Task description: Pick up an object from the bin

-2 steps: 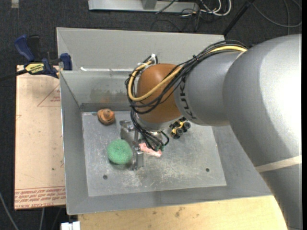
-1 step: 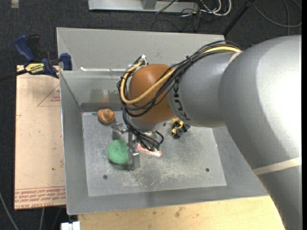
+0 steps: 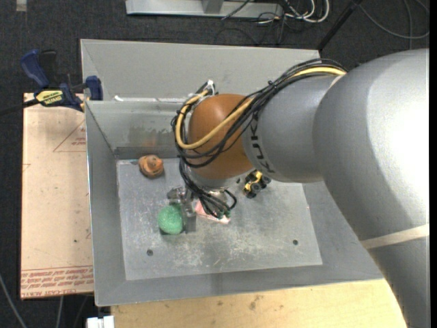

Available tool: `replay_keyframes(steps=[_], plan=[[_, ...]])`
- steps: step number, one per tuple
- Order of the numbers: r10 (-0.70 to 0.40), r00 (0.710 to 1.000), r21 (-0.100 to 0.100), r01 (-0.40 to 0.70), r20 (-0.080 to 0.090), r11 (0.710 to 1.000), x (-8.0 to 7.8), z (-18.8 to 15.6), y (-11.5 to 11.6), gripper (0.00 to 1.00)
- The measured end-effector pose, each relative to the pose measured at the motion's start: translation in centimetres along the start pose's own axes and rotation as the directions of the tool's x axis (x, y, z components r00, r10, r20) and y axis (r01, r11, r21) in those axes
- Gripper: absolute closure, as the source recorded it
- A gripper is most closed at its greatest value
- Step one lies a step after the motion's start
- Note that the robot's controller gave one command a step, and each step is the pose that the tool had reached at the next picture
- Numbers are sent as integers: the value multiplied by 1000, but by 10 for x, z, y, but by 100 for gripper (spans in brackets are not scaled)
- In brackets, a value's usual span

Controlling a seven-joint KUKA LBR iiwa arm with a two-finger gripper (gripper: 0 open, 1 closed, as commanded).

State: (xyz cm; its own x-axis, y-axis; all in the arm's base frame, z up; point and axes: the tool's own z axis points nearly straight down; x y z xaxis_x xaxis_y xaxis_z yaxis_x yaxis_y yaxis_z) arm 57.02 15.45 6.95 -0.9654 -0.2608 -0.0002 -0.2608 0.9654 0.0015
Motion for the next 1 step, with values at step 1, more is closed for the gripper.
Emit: replay_keyframes(steps=[1], plan=[[7, 1000, 0, -7, 0, 1000, 1, 0, -2, 100]])
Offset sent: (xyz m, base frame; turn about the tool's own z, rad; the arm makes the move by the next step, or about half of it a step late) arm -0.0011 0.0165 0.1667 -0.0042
